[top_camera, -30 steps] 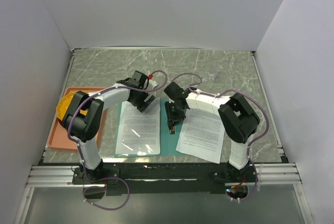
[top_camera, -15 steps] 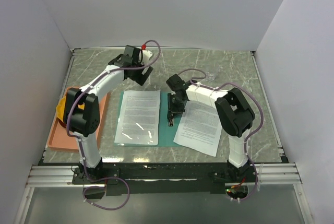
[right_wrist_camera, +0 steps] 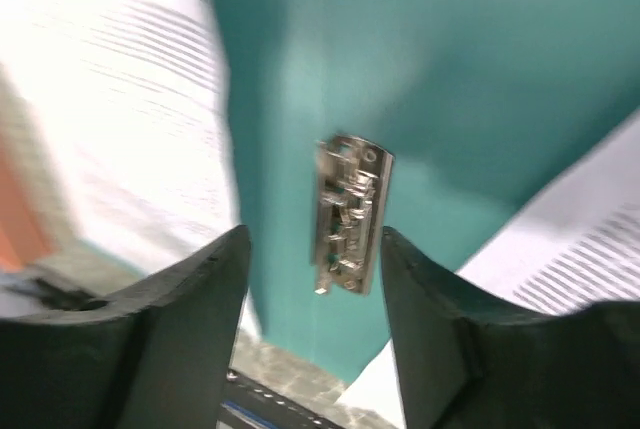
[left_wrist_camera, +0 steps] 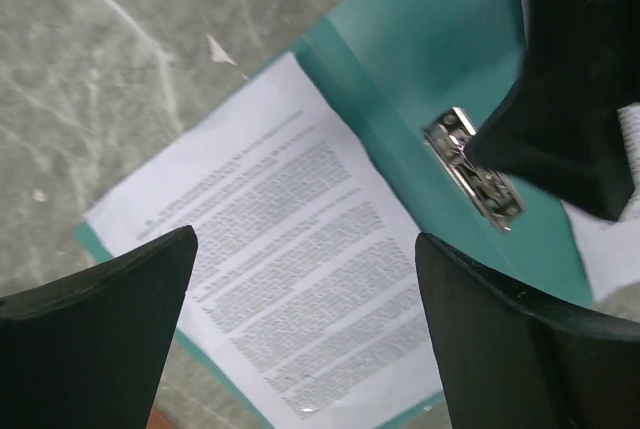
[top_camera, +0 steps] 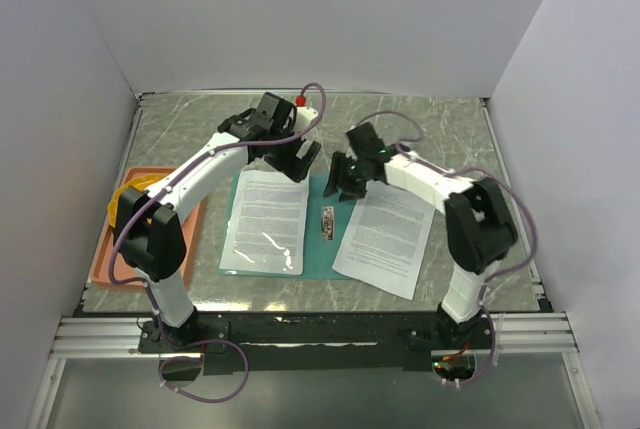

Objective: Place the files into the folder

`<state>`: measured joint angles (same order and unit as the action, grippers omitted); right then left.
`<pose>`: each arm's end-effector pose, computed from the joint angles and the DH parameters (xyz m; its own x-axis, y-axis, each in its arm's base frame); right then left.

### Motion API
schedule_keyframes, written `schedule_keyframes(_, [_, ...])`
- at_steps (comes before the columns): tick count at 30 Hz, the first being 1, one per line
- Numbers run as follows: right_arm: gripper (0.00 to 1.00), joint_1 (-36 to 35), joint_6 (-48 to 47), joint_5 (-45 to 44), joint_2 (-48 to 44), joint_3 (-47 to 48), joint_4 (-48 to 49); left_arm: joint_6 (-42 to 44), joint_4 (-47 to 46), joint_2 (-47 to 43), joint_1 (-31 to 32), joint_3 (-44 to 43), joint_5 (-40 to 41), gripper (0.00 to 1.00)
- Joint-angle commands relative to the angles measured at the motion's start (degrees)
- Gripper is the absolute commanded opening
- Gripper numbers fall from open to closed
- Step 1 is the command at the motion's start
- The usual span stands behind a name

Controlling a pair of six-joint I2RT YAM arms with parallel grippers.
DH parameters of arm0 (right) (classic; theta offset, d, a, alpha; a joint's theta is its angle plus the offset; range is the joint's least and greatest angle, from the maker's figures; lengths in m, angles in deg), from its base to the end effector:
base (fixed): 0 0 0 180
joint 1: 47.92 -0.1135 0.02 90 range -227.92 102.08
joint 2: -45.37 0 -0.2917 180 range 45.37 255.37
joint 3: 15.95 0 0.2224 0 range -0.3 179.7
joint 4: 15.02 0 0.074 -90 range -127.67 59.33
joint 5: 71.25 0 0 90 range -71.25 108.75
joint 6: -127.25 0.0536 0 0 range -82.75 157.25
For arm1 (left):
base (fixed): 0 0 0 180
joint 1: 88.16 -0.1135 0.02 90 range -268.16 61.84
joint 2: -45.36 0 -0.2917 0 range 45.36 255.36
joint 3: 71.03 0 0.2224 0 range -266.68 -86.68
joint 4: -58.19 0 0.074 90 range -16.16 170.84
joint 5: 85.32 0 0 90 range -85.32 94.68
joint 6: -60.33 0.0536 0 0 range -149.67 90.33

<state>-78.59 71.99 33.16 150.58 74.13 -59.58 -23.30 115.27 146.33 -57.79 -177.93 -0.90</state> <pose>0.3155 0.2026 0.2282 -0.9533 0.0763 -0.2923 -0.0716 0.8829 0.4641 0.3223 -0.1949 0.3237 -0.6061 0.4832 -0.6318 0.6269 0.7791 -0.0057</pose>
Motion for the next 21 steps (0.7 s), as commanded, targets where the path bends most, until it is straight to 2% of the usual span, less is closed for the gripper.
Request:
schedule_keyframes(1, [0.52,3.9,-0.9,5.1,-11.0,-4.7,6.0,-4.3,2.8,-1.6,0.5,0.4,-5.0,0.91])
schedule_keyframes(2, [0.50,4.1,-0.8,5.8,-14.4,-9.5,7.0,-4.7,2.7,-1.8,1.1,0.5,-5.7,0.86])
schedule_keyframes(3, [0.42,4.2,-0.6,6.6,-16.1,-12.2,8.2,-5.4,2.5,-1.9,1.4,0.8,-6.6,0.81])
schedule_keyframes(4, [0.40,4.5,0.3,8.6,-17.6,-14.9,10.0,-5.8,2.3,-1.8,1.9,1.2,-7.8,0.71])
schedule_keyframes(5, [0.37,5.0,0.8,10.2,-19.7,-20.0,13.6,-5.9,2.1,-2.0,2.8,2.3,-8.2,0.69])
schedule_keyframes(7, [0.31,5.3,2.7,13.4,-20.5,-23.7,16.9,-8.9,0.9,-2.2,4.2,3.6,-9.4,0.65])
schedule_keyframes(11, [0.29,5.5,4.3,17.0,-19.5,-29.9,25.3,-11.1,-1.2,-1.8,6.5,6.3,-11.5,0.55])
schedule_keyframes(13, [0.29,5.4,4.8,17.7,-18.6,-30.7,27.4,-12.4,-2.2,-0.9,7.4,7.0,-11.7,0.45])
schedule_keyframes(21, [0.29,5.1,6.6,18.4,-12.0,-29.3,33.0,-15.2,-2.8,2.0,8.0,8.8,-13.1,0.38])
